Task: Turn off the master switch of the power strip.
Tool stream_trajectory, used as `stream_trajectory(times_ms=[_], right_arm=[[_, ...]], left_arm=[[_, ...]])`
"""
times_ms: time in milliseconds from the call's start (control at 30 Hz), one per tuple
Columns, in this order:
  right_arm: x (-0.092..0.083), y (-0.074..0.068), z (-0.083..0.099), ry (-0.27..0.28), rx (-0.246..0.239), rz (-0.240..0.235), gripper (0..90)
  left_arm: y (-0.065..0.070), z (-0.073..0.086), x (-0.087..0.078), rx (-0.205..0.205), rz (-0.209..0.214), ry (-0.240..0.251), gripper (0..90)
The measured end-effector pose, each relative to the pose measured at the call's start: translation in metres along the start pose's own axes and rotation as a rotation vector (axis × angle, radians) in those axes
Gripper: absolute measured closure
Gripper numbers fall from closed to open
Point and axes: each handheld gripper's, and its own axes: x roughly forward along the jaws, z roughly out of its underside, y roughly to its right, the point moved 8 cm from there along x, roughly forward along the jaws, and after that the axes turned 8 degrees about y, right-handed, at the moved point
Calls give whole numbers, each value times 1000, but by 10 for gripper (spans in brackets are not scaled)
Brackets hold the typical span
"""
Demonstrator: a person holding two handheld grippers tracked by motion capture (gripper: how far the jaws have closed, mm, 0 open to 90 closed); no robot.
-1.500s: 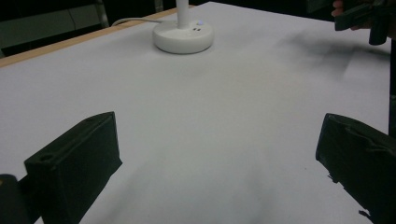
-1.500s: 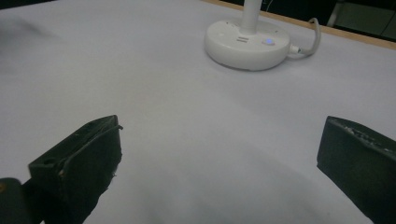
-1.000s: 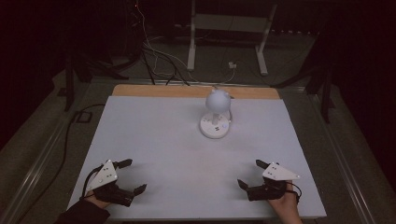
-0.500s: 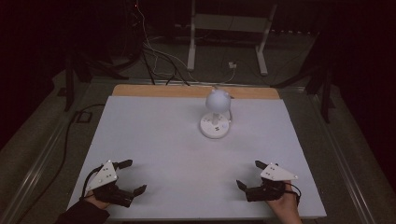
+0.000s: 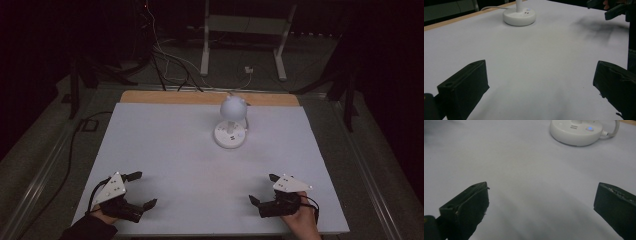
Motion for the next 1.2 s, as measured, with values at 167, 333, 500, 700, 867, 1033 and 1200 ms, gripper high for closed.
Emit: stream_trajectory(times_ms=[167, 333, 500, 700, 867, 1033, 1200], right_arm=[[-2, -3, -14, -4, 18, 0, 0], [-4, -1, -29, 26, 25, 9, 0], [-5, 4, -41, 48, 41, 15, 0], [-4, 8, -54, 68, 52, 12, 0], [-2, 8, -66, 76, 62, -5, 0], [2, 8, -78, 87, 54, -13, 0], [8, 6, -86, 88, 40, -24, 0]], left_arm=[[1, 0, 0, 0, 0, -1, 3], [1, -1, 0, -1, 3, 0, 3], [1, -1, 0, -2, 4, 0, 3], [1, -1, 0, -3, 4, 1, 3], [2, -1, 0, -2, 4, 1, 3], [2, -1, -1, -8, 5, 4, 3], [2, -1, -1, -7, 6, 4, 3]])
